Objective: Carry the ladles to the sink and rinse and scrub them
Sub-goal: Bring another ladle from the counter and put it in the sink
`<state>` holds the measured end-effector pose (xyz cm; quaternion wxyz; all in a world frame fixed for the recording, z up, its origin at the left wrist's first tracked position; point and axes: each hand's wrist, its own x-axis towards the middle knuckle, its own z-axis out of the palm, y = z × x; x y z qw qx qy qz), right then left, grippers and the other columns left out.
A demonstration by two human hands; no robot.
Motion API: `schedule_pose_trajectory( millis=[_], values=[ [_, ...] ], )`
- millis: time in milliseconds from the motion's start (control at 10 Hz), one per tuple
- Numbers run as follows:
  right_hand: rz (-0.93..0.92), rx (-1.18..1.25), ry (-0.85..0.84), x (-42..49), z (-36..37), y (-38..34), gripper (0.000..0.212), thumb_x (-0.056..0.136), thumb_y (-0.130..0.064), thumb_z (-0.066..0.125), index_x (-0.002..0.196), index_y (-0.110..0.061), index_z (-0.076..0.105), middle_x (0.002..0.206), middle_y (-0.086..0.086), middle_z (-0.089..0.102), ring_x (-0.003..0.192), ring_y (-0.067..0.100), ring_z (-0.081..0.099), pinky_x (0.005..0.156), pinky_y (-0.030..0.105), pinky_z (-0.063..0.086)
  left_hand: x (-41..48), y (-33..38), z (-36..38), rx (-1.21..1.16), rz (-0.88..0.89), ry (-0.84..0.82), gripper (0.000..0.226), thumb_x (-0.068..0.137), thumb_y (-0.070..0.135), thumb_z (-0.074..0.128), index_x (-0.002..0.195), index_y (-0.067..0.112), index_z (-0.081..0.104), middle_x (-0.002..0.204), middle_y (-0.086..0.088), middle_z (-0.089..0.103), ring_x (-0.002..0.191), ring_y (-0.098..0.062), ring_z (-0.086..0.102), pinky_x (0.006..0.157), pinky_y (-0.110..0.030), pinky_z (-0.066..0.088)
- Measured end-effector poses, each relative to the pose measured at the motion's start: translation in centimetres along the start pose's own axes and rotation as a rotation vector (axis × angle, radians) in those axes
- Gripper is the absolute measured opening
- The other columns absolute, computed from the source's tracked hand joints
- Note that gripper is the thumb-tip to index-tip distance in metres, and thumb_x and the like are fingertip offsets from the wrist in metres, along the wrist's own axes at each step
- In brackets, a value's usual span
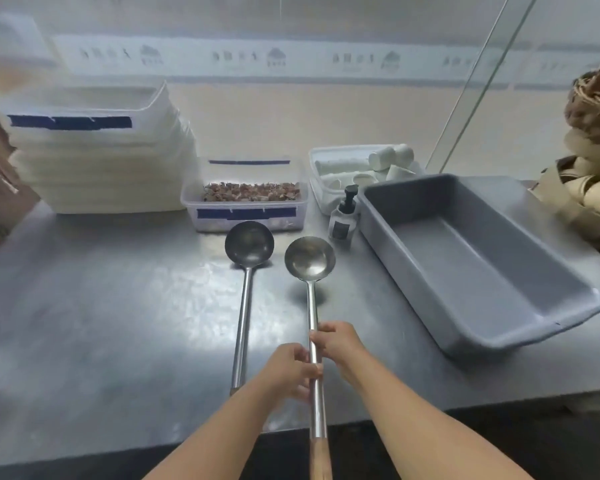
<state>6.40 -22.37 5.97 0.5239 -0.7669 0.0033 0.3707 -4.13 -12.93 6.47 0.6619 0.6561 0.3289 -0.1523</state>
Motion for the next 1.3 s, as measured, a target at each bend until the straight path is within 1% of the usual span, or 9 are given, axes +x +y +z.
schedule_pose_trajectory(
  millis=[200, 300, 400, 600, 800, 1000, 1100, 1200, 1300],
  values=[
    [0.061, -0.067, 0.025, 7.5, 0.8, -0.4, 0.008, 0.087, -0.008, 0.067, 0.085, -0.001, 0.068, 0.078, 0.012, 0.064, 0.071, 0.024, 0.061, 0.075, 0.039, 0.056, 6.7, 1.1, -1.9, 0.025, -0.059, 0.035, 0.016, 0.084, 0.010, 0.072, 0.093, 0.006, 0.060, 0.078, -0.006, 0.064, 0.059, -0.015, 0.068, 0.053, -0.026, 0.055],
    [0.076, -0.065, 0.028, 9.4, 0.9, -0.8, 0.011, 0.087, -0.011, 0.069, 0.079, -0.018, 0.067, 0.081, 0.005, 0.069, 0.072, 0.021, 0.066, 0.075, 0.036, 0.058, 8.5, 1.8, -2.2, 0.063, -0.072, 0.072, 0.018, 0.083, 0.010, 0.073, 0.090, 0.008, 0.056, 0.074, -0.006, 0.061, 0.053, -0.015, 0.063, 0.049, -0.024, 0.052],
    [0.065, -0.129, 0.054, 11.0, 0.7, -1.1, 0.008, 0.084, -0.016, 0.071, 0.086, -0.023, 0.067, 0.088, 0.001, 0.071, 0.082, 0.022, 0.070, 0.077, 0.035, 0.059, 9.9, 2.2, -2.1, 0.078, -0.080, 0.099, 0.021, 0.081, 0.012, 0.074, 0.088, 0.010, 0.054, 0.073, -0.006, 0.059, 0.054, -0.016, 0.059, 0.052, -0.027, 0.053],
    [0.070, -0.268, 0.115, 13.4, 0.5, -1.0, 0.022, 0.081, -0.024, 0.075, 0.096, -0.017, 0.060, 0.084, -0.005, 0.062, 0.077, 0.015, 0.062, 0.067, 0.025, 0.047, 12.1, 2.1, -1.2, 0.075, -0.124, 0.151, 0.026, 0.081, 0.009, 0.074, 0.084, 0.012, 0.048, 0.067, -0.005, 0.056, 0.056, -0.019, 0.056, 0.062, -0.035, 0.055],
    [0.060, -0.338, 0.143, 14.6, 0.7, -0.3, 0.021, 0.082, -0.024, 0.076, 0.091, -0.015, 0.059, 0.089, 0.000, 0.066, 0.083, 0.019, 0.065, 0.072, 0.028, 0.049, 13.4, 1.9, -0.9, 0.203, -0.159, 0.178, 0.027, 0.081, 0.012, 0.075, 0.081, 0.014, 0.048, 0.073, -0.009, 0.063, 0.059, -0.021, 0.062, 0.067, -0.047, 0.062],
    [-0.013, -0.418, 0.161, 15.0, 0.8, -0.2, 0.026, 0.082, -0.028, 0.074, 0.079, -0.018, 0.050, 0.079, -0.002, 0.061, 0.066, 0.013, 0.055, 0.055, 0.024, 0.040, 13.4, 2.2, -0.8, 0.331, -0.137, 0.225, 0.030, 0.080, 0.021, 0.077, 0.079, 0.016, 0.048, 0.086, -0.015, 0.070, 0.070, -0.032, 0.073, 0.066, -0.048, 0.062],
    [-0.052, -0.466, 0.180, 14.4, 1.4, -0.2, 0.027, 0.085, -0.030, 0.071, 0.078, -0.019, 0.047, 0.078, -0.002, 0.059, 0.063, 0.013, 0.053, 0.055, 0.026, 0.042, 13.0, 2.2, -0.7, 0.378, -0.114, 0.222, 0.030, 0.083, 0.025, 0.074, 0.077, 0.015, 0.047, 0.078, -0.014, 0.070, 0.063, -0.029, 0.072, 0.063, -0.047, 0.062],
    [-0.075, -0.499, 0.197, 13.6, 1.7, -0.2, 0.024, 0.088, -0.032, 0.068, 0.083, -0.016, 0.051, 0.082, 0.000, 0.061, 0.071, 0.018, 0.060, 0.067, 0.034, 0.054, 12.3, 2.0, -0.2, 0.521, -0.071, 0.260, 0.030, 0.086, 0.037, 0.067, 0.074, 0.018, 0.046, 0.078, -0.010, 0.068, 0.067, -0.028, 0.069, 0.069, -0.047, 0.061],
    [-0.059, -0.509, 0.174, 12.9, 1.3, -0.5, 0.026, 0.088, -0.037, 0.067, 0.092, -0.013, 0.057, 0.092, 0.002, 0.064, 0.081, 0.020, 0.064, 0.076, 0.036, 0.055, 11.7, 1.0, 0.5, 0.461, -0.060, 0.294, 0.032, 0.088, 0.046, 0.062, 0.076, 0.021, 0.045, 0.081, -0.007, 0.067, 0.070, -0.024, 0.066, 0.072, -0.042, 0.058]
  ],
)
